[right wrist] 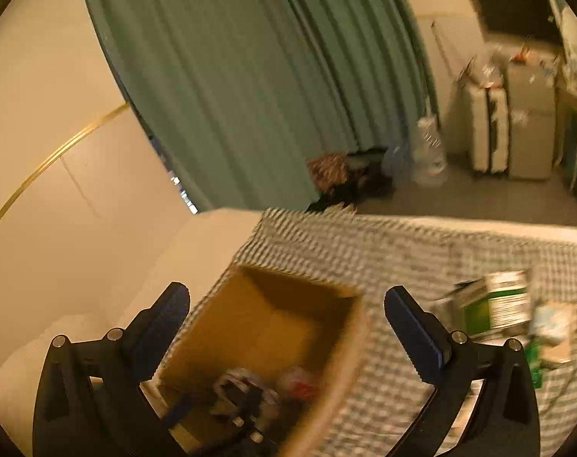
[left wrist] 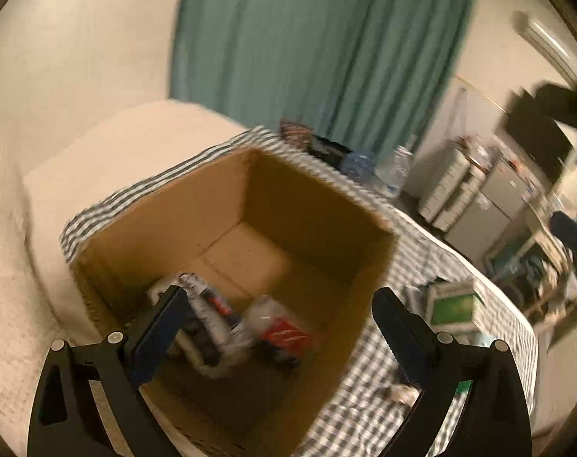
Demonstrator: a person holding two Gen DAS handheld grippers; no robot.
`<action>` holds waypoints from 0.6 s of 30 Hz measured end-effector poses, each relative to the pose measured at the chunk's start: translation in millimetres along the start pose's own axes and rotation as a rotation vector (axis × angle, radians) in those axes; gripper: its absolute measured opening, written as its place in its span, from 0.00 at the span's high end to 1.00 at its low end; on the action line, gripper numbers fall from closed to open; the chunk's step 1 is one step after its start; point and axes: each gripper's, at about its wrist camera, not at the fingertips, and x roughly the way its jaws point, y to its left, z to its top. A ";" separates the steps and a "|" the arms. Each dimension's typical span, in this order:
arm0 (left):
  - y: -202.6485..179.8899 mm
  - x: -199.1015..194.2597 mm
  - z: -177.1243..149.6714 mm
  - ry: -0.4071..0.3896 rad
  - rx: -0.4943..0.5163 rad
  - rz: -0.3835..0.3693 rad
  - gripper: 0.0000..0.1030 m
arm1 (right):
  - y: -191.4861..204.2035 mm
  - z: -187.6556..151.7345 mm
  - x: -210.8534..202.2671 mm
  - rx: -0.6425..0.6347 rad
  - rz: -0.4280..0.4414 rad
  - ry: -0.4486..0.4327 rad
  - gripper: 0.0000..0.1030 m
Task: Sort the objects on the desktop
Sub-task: 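Grasp the white lace cloth with the left gripper while the right grasps the green packet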
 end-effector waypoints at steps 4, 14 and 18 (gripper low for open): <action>-54.9 -19.5 -12.1 -0.037 0.130 -0.110 0.00 | -53.4 -11.1 -62.7 -0.017 -0.102 -0.068 0.00; -158.4 35.2 -116.8 0.144 0.302 -0.217 0.00 | -200.2 -119.3 -116.1 0.093 -0.439 -0.057 0.00; -181.0 64.9 -150.6 0.186 0.431 -0.155 0.00 | -243.1 -167.8 -103.8 0.141 -0.466 -0.053 0.00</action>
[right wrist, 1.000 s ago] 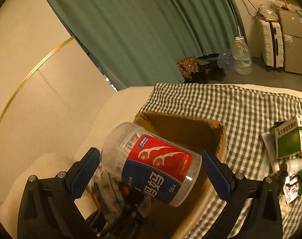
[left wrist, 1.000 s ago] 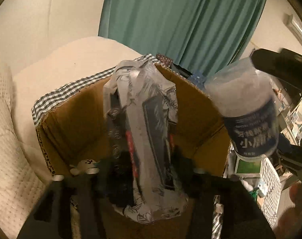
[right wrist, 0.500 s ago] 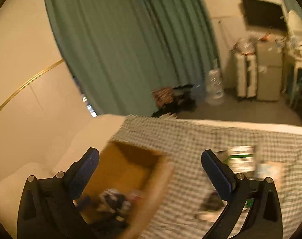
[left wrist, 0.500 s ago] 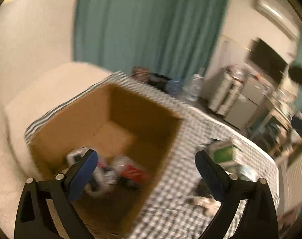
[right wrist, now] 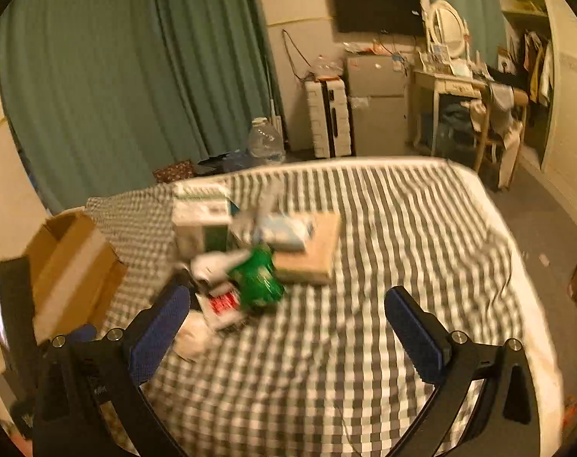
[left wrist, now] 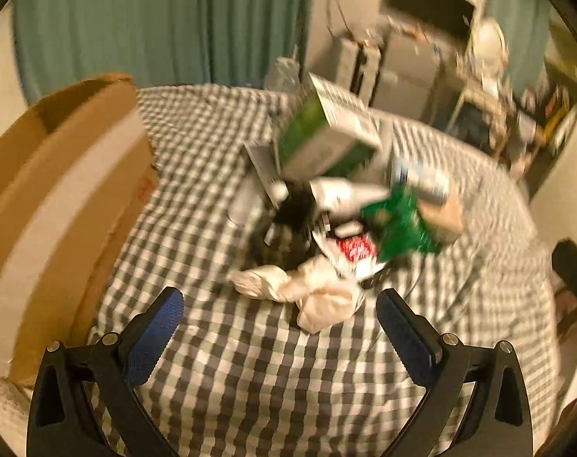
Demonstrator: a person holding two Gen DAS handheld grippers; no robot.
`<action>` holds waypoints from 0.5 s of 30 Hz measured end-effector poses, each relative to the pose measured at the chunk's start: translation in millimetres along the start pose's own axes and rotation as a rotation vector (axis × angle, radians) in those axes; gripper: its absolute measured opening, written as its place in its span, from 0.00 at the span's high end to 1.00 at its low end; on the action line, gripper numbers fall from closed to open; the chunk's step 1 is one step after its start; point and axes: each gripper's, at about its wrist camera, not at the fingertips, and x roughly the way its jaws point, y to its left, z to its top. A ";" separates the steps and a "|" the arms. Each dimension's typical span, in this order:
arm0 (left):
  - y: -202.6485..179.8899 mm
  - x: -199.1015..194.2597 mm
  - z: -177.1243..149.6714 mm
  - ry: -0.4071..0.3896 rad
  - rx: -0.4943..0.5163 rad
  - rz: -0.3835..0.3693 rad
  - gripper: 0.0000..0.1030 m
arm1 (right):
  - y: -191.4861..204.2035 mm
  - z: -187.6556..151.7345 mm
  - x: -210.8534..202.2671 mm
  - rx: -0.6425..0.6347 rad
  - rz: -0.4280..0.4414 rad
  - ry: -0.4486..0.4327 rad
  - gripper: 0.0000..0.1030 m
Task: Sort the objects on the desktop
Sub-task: 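Grasp the white lace cloth with the left gripper while the right grasps the green packet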
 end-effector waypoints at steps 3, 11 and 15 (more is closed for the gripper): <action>-4.3 14.5 -5.3 0.013 -0.017 -0.041 0.00 | -16.8 -13.3 24.3 0.012 0.036 0.063 0.00; 5.9 73.5 -16.1 0.132 -0.136 -0.074 0.00 | 5.8 -6.2 84.2 -0.036 0.179 0.103 0.01; 3.2 73.6 -15.7 0.102 -0.122 -0.061 0.04 | 13.2 -6.3 122.3 -0.038 0.193 0.149 0.01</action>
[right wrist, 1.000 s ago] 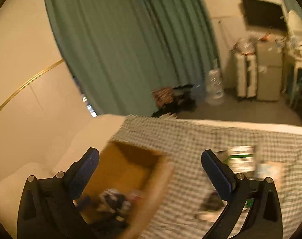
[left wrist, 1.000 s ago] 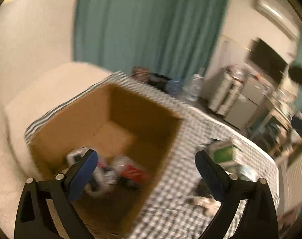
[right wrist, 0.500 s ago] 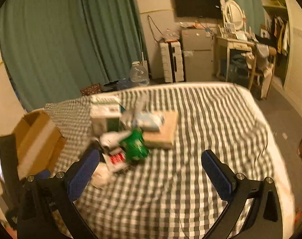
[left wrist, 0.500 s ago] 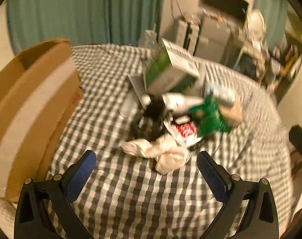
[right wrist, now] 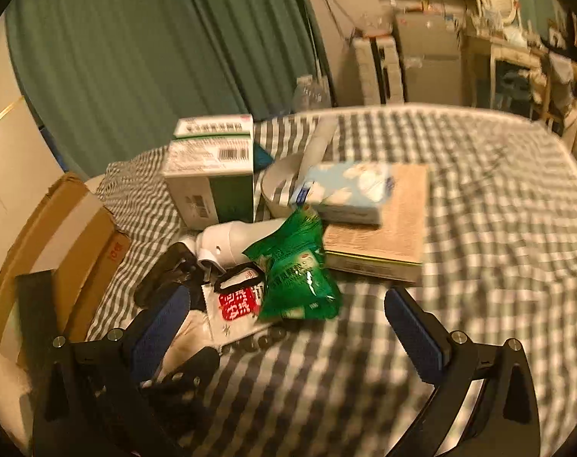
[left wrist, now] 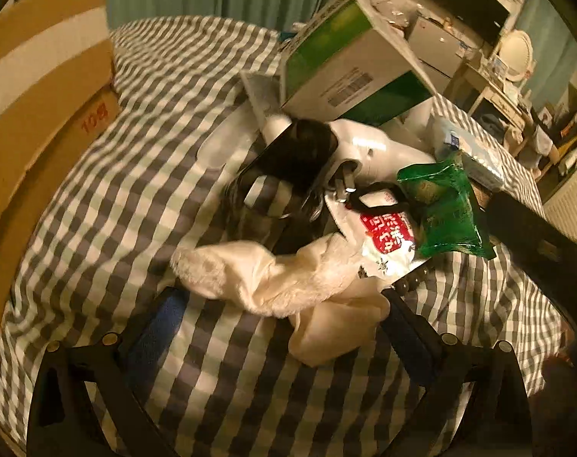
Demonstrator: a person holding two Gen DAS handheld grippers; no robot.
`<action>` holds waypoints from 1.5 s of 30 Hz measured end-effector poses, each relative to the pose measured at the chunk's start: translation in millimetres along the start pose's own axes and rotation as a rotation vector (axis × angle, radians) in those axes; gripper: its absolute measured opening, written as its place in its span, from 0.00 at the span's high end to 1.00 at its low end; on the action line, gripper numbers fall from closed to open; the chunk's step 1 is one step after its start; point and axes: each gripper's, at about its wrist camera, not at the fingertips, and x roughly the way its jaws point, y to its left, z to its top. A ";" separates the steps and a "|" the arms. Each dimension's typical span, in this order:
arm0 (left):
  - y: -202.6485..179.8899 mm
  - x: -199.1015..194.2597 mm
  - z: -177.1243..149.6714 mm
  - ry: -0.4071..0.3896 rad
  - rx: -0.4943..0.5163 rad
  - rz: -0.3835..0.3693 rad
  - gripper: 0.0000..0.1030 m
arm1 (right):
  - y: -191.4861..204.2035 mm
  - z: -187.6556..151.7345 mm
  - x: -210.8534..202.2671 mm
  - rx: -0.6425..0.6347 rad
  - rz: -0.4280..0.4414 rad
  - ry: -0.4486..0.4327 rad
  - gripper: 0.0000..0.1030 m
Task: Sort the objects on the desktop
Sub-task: 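Grasp the white lace cloth with the left gripper while the right grasps the green packet, then carry the lace cloth and green packet into the box and release both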
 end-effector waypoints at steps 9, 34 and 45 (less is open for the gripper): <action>14.2 -10.6 8.9 0.018 -0.018 -0.079 0.86 | -8.8 4.1 33.0 0.049 -0.028 0.108 0.63; 79.0 -174.9 29.9 -0.300 -0.145 -0.074 0.87 | 86.3 -16.4 -133.9 -0.054 -0.008 0.043 0.63; 213.3 -207.7 62.7 -0.429 -0.341 0.246 0.87 | 261.3 59.8 -87.7 -0.275 0.278 -0.003 0.63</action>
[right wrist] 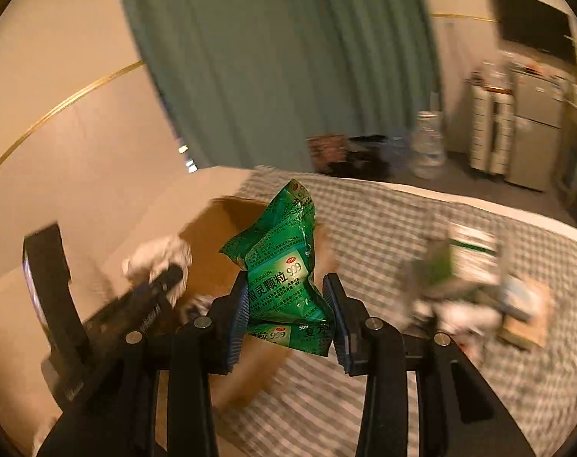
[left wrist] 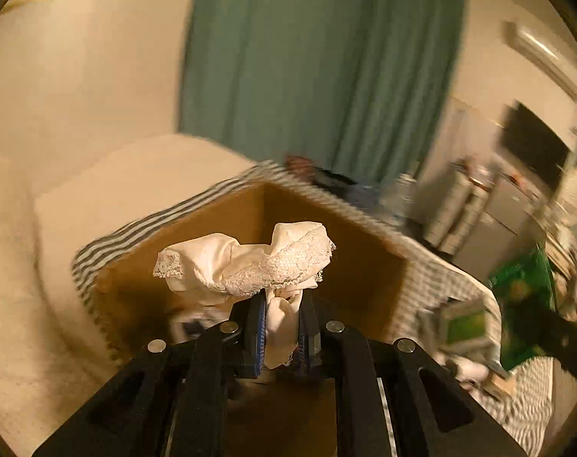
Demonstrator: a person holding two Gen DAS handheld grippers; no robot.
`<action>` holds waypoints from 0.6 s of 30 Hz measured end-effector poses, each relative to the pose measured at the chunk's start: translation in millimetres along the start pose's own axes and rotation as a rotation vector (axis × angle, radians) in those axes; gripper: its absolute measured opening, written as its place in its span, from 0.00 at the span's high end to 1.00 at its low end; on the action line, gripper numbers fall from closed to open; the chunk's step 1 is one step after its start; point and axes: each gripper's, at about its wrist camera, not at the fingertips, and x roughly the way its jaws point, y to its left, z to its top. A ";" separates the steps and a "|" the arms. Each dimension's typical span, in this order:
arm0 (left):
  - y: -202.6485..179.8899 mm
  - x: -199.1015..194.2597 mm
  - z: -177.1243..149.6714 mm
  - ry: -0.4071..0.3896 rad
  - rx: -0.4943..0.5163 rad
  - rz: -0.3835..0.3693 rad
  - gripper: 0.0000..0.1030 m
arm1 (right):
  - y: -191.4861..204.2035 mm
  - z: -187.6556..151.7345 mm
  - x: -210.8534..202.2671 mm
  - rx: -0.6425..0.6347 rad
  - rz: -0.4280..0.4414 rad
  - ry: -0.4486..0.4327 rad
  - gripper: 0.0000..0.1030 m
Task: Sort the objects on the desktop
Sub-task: 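Carry the lace cloth and green packet into the box and release both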
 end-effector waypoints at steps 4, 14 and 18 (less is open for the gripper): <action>23.8 25.3 -1.1 0.060 -0.070 0.026 0.87 | 35.8 13.1 68.2 -0.043 0.068 0.086 0.63; 8.7 30.6 -9.6 0.049 -0.004 0.041 0.26 | 29.0 30.4 101.9 0.050 0.054 0.060 0.15; -0.6 16.7 -8.8 0.018 -0.018 0.058 0.12 | 8.1 36.2 60.2 0.076 0.014 -0.018 0.15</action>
